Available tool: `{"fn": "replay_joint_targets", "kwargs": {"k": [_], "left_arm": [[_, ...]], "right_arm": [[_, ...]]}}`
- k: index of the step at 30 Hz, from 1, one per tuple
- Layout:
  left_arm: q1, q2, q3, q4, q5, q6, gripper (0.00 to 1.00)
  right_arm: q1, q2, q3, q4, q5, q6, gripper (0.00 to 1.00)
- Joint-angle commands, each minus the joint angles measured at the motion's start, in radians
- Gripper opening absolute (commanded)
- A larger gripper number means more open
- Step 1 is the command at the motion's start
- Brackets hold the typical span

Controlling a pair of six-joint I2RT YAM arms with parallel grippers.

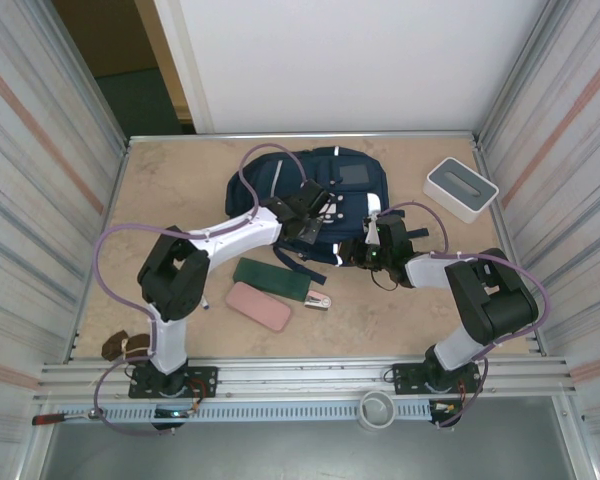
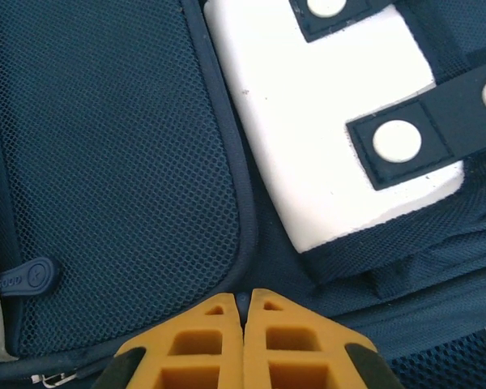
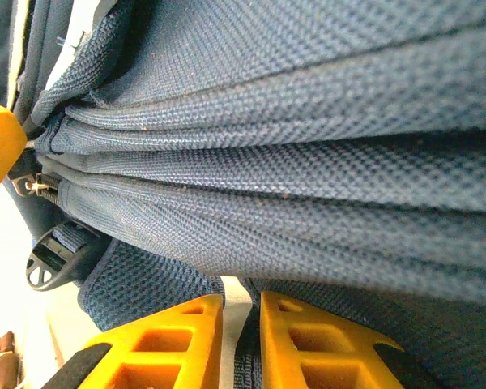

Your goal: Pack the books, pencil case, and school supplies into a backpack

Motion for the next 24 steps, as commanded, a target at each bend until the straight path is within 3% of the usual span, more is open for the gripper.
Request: {"fn": "replay_joint_targets", "kwargs": {"k": [1,8,16,19,24], "left_arm": [[0.014,-0.072,-0.033,0.035,-0.027,-0.018,0.00],[0.049,-0.117,-0.096,0.060,-0.109,-0.031,0.00],[0.043,-0.159,-0.121,0.109,-0.044,-0.073,0.00],[0.029,-0.172,-0.117,0.130,-0.039,-0.072,0.00],[0.010,-0.174,-0.096,0.145,-0.025,-0.062,0.00]], "right_arm": [[-0.025,0.023,-0.029,-0.060,0.031,-0.002,0.19],[-0.061,-0.027,-0.029,-0.103,0.025,-0.018,0.22],[-0.149,-0.130,-0.008,-0.202,-0.006,-0.054,0.27],[-0.158,-0.190,0.026,-0.264,-0.022,-0.057,0.32],[-0.152,-0.244,0.056,-0.292,0.007,0.073,0.50]]}}
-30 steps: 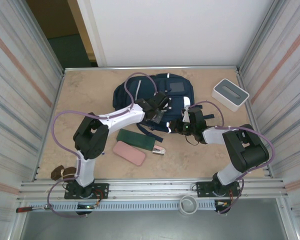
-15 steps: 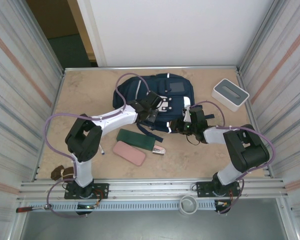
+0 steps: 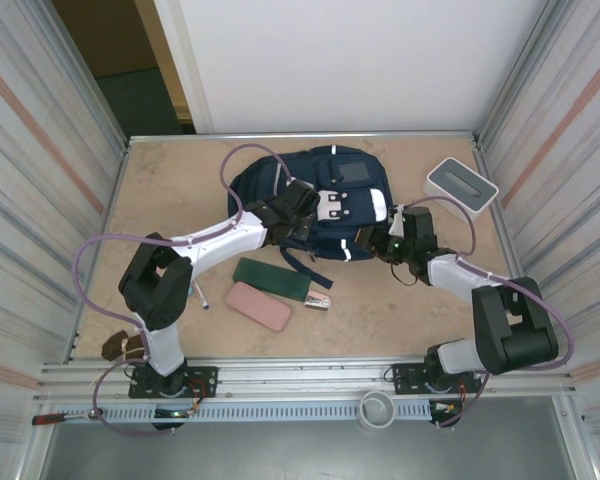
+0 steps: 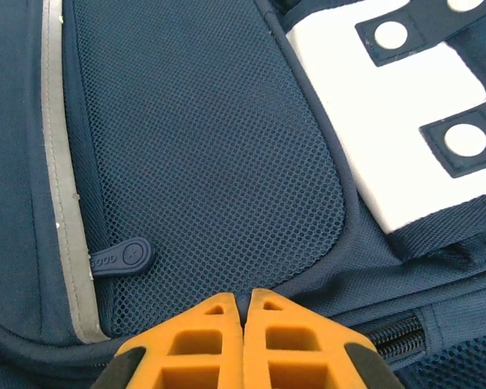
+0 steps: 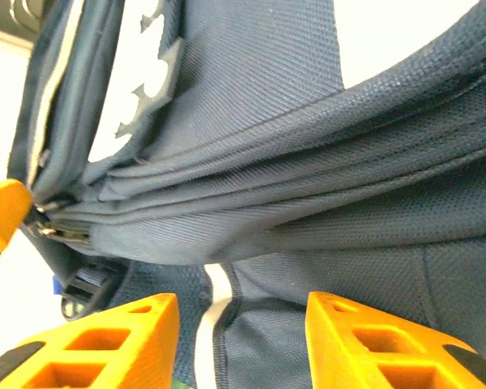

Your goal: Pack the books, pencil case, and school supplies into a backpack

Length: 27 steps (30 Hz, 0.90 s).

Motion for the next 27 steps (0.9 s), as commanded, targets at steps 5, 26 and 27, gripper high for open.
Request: {"fn": "replay_joint_targets", "kwargs": {"k": [5,26,27], "left_arm": [[-0.027,-0.056,0.028,0.050,0.000,0.001,0.00],[-0.011,-0.114,-0.094,0.119,-0.113,0.127,0.00],[0.004,-0.121,-0.106,0.123,-0.121,0.136,0.00]], "right_arm": [[0.033,-0.044,0.030,-0.061,0.150,0.242,0.62],[0.126,0.159,0.160,-0.072,0.393,0.193,0.01],[0.124,0.154,0.158,-0.076,0.391,0.180,0.00]]}}
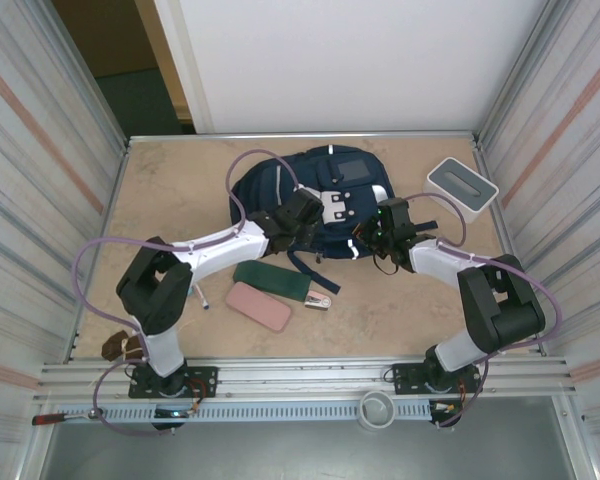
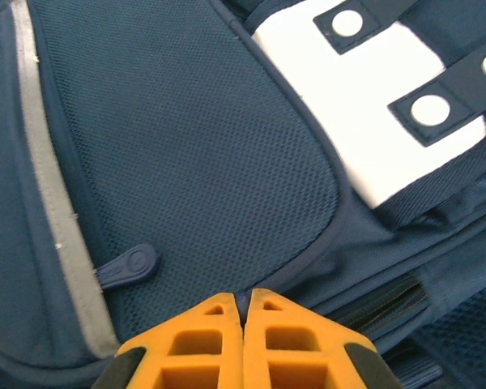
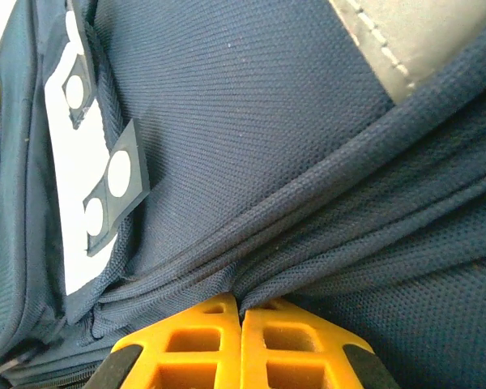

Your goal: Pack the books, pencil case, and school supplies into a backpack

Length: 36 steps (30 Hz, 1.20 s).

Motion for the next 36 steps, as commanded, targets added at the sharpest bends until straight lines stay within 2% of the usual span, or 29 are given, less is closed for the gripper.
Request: {"fn": "replay_joint_targets", "kwargs": {"k": [1,7,11,18,23,28,33,36], "left_arm": [[0.056,-0.091,-0.032,0.032,-0.095,0.061,0.00],[0.119,-0.114,-0.069,0.042,-0.164,0.113,0.00],[0.136,-0.125,-0.065,0.042,-0.148,0.122,0.00],[0.091,-0.138,-0.044,0.043,-0.103,0.114,0.00],[0.024,-0.130,-0.021,0.026,-0.095,0.101,0.00],[-0.017,-0.097,0.014,0.024,-0.057,0.071,0.00],[-0.025,-0.053,0.058,0.026,-0.041,0.075,0.00],[-0.027,-0.043,0.072,0.026,-0.037,0.086,0.00]], "right_arm": [[-0.011,-0.002,0.018,-0.029,0.064,-0.072,0.00],[-0.051,-0.042,0.014,-0.021,-0.021,-0.146,0.00],[-0.062,-0.031,0.067,-0.067,-0.107,-0.239,0.00],[-0.065,0.058,0.245,-0.209,-0.248,-0.352,0.00],[-0.069,0.128,0.385,-0.332,-0.292,-0.419,0.02],[-0.109,0.152,0.472,-0.468,-0.302,-0.494,0.13],[-0.159,0.027,0.360,-0.473,-0.309,-0.473,0.32],[-0.160,-0.053,0.254,-0.437,-0.321,-0.406,0.45]]}}
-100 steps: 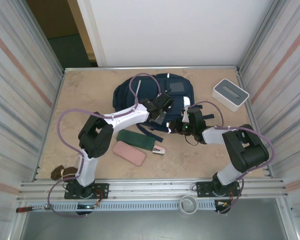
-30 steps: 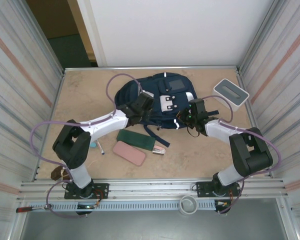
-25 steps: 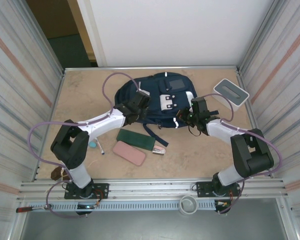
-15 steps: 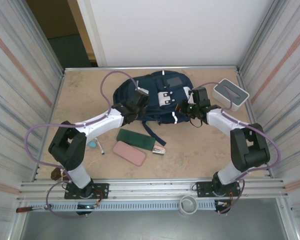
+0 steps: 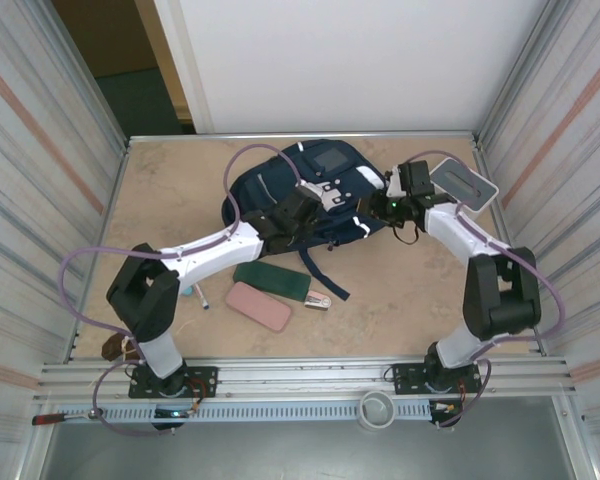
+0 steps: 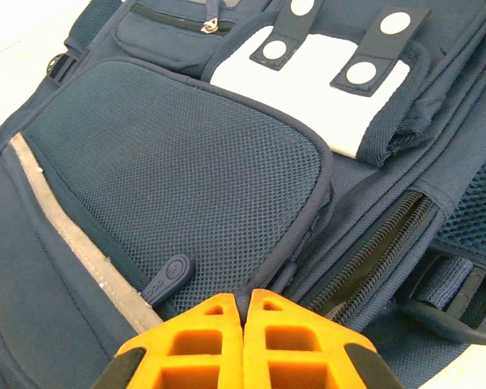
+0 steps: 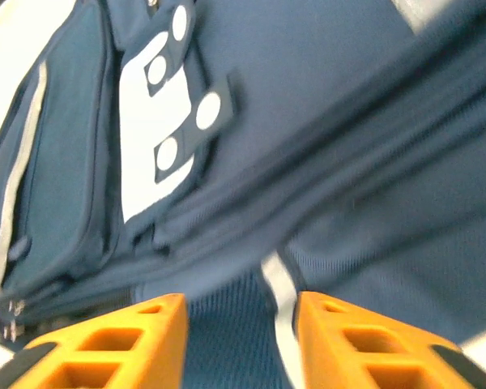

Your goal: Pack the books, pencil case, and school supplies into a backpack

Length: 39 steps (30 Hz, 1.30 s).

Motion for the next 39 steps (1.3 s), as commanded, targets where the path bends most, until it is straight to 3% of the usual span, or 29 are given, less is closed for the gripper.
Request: {"fn": "replay_joint_targets", "kwargs": {"k": [1,8,15,17,21,24,30,39], "left_arm": [[-0.001,0.006,0.050,0.034,0.005,0.003,0.00],[-0.001,0.012,0.037,0.034,0.009,0.001,0.00],[-0.001,0.004,0.022,0.035,0.011,0.000,0.00],[-0.001,0.002,0.018,0.035,0.006,0.003,0.00],[0.000,-0.010,-0.001,0.034,-0.044,0.032,0.00],[0.014,-0.025,-0.018,0.027,-0.111,0.073,0.00],[0.090,-0.082,-0.072,0.031,-0.148,0.112,0.00],[0.159,-0.124,-0.109,0.041,-0.143,0.145,0.00]], "right_arm": [[0.001,-0.106,-0.117,0.016,-0.050,0.079,0.48],[0.029,-0.147,-0.320,0.300,-0.040,0.329,0.68],[0.079,-0.009,-0.251,0.353,0.056,0.339,0.70],[0.076,0.020,-0.238,0.352,0.082,0.316,0.64],[0.038,0.033,-0.233,0.341,0.098,0.264,0.27],[0.007,0.008,-0.234,0.328,0.078,0.221,0.12],[-0.047,-0.046,-0.230,0.270,0.048,0.142,0.00],[-0.072,-0.060,-0.220,0.294,-0.065,0.145,0.00]]}}
